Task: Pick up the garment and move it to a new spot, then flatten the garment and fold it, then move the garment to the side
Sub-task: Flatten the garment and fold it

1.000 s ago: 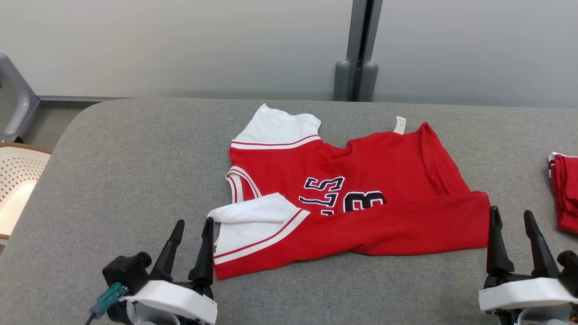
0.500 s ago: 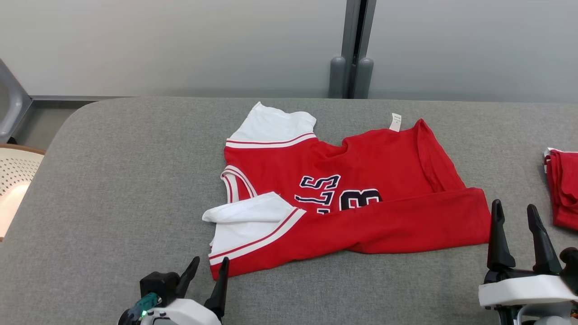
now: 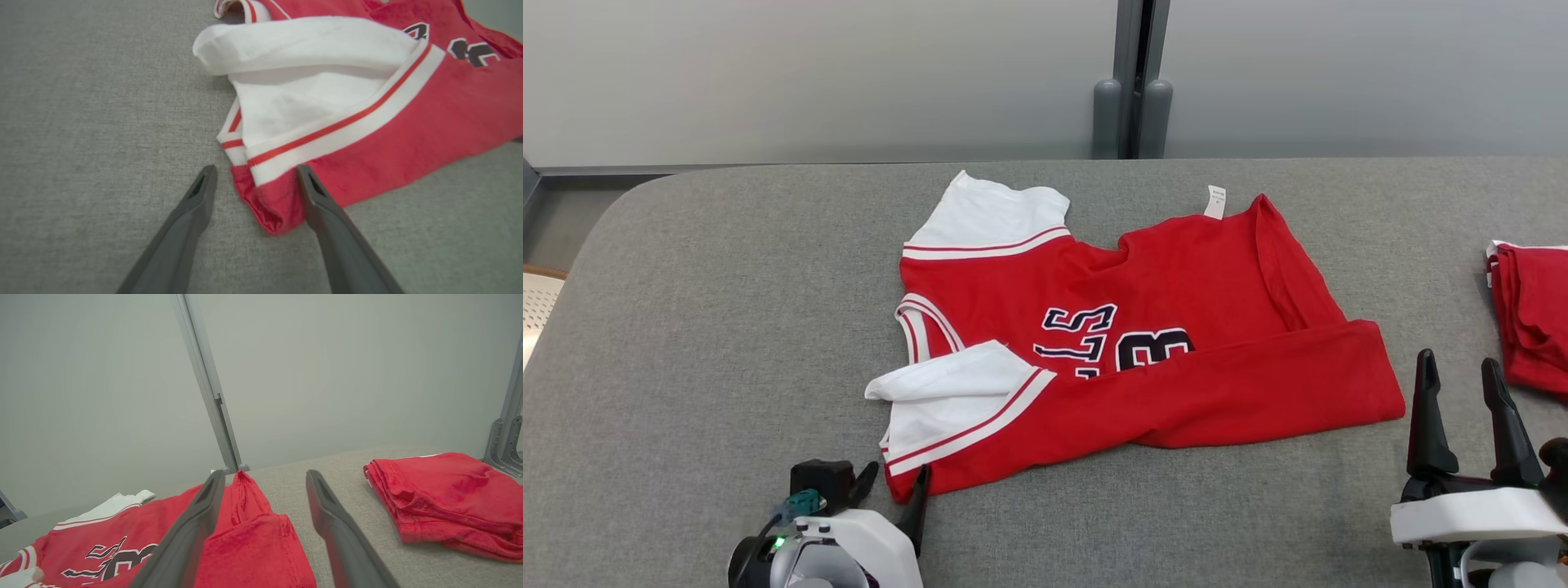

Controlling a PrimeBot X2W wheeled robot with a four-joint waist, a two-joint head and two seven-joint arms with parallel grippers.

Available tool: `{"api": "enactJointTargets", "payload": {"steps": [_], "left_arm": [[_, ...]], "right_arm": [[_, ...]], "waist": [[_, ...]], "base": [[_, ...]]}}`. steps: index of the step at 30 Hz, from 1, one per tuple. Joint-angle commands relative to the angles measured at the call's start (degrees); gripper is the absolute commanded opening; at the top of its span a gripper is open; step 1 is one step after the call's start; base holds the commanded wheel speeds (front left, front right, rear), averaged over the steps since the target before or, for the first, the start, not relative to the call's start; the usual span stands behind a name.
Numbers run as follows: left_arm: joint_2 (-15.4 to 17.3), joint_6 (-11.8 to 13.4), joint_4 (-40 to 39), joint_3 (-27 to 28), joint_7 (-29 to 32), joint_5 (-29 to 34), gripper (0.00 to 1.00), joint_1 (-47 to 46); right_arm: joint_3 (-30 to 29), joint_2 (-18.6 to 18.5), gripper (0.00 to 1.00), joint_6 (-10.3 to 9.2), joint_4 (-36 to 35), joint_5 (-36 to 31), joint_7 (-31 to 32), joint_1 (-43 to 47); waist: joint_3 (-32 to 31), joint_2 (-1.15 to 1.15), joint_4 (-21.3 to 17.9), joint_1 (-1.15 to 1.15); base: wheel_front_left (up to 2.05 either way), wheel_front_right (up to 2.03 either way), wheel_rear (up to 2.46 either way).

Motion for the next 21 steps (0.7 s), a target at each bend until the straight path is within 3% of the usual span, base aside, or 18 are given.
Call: {"api": "enactJointTargets", "payload": {"steps": [1,2,4,10,21], "left_arm": [[0.0,-0.3,1.8,-0.8,1.7,-0.3,1.0,0.2],[-0.1,-0.6,2.4,-1.3,2.2,-0.7,0.84,0.1],[-0.2,-1.2,3.0,-2.5,2.6,-1.2,0.0,-0.3],[0.4,-0.2,2.6,-2.0,-1.5,-2.3,0.0,-2.7],[0.9,0.0,-0.5,-1.7,-4.6,-1.9,0.0,-4.6]], "right_arm": [[-0.3,-0.1,1.0,0.0,-0.1,-0.2,-0.3,-0.3],[-0.5,-0.1,1.0,0.0,0.0,-0.4,-0.3,-0.3],[-0.9,-0.1,1.0,0.0,0.6,-0.5,-0.3,-0.5],[-3.1,0.1,1.0,0.0,6.4,-1.1,0.8,-2.3],[-7.4,0.2,1.0,0.0,22.3,0.9,9.3,-11.4]], "waist": [[0.2,-0.01,-0.2,0.0],[0.3,-0.01,-0.2,0.0],[0.5,-0.01,-0.3,0.0],[0.9,-0.01,0.6,0.0],[2.6,-0.01,4.4,0.0]], "base": [[0.0,0.0,0.0],[0.0,0.0,0.0],[0.0,0.0,0.0],[0.0,0.0,0.0],[0.0,0.0,0.0]]}}
